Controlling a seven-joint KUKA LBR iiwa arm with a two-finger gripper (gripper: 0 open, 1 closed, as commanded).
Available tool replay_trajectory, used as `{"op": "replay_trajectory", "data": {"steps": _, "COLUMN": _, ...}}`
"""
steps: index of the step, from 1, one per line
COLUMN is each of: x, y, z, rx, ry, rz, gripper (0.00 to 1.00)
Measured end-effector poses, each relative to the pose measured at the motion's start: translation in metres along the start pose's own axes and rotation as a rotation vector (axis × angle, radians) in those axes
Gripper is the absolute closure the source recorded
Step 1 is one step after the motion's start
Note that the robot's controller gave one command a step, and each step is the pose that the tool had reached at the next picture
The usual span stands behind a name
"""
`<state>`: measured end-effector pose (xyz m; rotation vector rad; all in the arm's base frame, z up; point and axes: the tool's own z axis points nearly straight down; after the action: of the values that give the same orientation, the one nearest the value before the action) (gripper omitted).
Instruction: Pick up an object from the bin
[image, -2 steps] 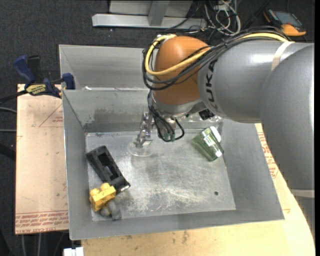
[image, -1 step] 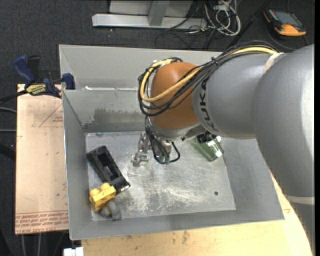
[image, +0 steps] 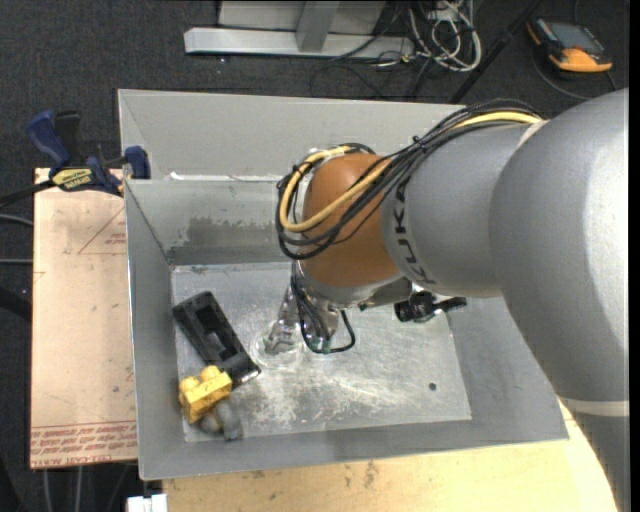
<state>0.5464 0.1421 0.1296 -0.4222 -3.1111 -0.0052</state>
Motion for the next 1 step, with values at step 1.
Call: {"op": "replay_trajectory", "data": {"steps": 1, "x": -0.0027, "y": 0.0067, "z": 0.0094, "rx": 0.001, "ry": -0.006, "rz": -0.009, "gripper": 1.0}}
